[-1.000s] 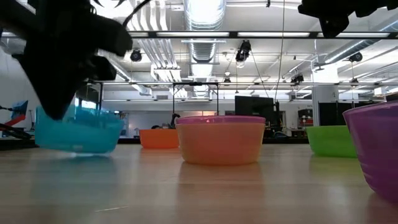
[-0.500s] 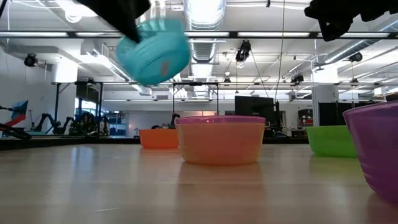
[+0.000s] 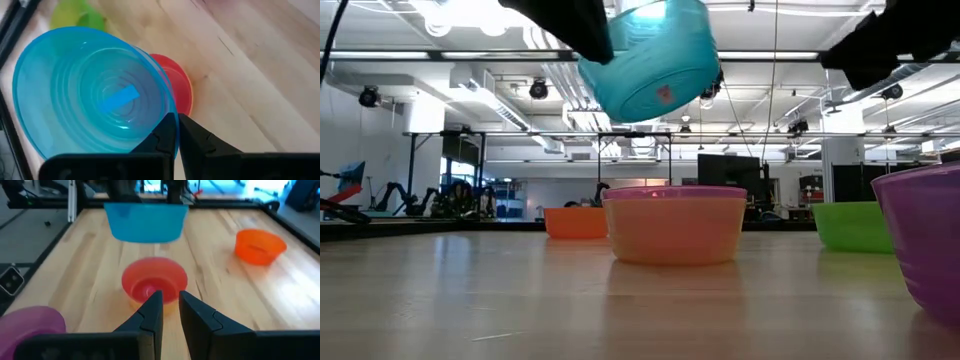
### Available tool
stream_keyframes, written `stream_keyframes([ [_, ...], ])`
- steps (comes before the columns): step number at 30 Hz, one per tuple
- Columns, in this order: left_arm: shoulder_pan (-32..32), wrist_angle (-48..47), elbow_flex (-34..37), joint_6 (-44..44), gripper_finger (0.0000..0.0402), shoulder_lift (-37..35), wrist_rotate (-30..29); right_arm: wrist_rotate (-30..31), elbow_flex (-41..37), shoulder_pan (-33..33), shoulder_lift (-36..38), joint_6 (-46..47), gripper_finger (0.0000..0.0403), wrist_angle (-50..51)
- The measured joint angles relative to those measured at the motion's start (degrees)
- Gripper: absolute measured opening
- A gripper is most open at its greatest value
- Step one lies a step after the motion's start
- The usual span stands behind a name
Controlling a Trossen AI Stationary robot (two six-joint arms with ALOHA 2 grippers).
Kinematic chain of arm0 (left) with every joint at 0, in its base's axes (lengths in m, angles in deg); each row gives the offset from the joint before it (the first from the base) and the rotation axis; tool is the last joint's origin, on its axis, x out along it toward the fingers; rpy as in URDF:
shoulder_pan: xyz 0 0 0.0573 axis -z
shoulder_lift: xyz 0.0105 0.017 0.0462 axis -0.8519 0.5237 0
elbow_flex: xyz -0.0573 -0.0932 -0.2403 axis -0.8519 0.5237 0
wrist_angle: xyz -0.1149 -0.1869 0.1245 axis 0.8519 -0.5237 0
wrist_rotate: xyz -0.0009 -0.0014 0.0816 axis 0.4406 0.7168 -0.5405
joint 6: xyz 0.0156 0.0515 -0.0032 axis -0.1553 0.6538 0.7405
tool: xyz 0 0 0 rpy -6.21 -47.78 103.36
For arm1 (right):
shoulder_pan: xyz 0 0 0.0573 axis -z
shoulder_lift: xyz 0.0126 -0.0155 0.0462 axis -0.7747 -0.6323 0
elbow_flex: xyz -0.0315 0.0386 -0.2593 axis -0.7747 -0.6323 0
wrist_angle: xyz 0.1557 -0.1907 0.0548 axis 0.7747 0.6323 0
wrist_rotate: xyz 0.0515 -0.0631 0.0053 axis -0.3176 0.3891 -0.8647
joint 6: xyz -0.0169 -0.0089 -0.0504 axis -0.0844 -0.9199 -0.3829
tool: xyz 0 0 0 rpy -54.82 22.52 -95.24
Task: Nest bowls inside each other
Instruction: Stack the blue bowl on the pink bowl
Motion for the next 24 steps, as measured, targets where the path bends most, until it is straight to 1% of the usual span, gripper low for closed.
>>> stream_keyframes([
  [7,-1.25,-11.99,-13.70,0.51,0.0000,8.80,2.23,0.01,0.00,0.00,0.02,3.43,0.0057,2.77],
  [11,-2.70,-16.96,-19.36,0.61,0.0000,14.04,3.62,0.01,0.00,-0.02,0.02,3.45,0.0057,2.77],
  [14,-3.51,-17.61,-20.75,2.36,0.0000,16.67,4.28,0.01,0.00,-0.01,0.02,3.83,0.0057,2.75],
  [17,-4.18,-17.69,-20.79,4.54,0.0000,17.82,5.61,0.01,0.00,0.00,0.02,4.90,0.0057,2.76],
  [24,-4.60,-17.40,-19.79,4.50,0.0000,18.27,5.78,0.01,0.00,-0.01,0.02,5.35,0.0057,2.72],
])
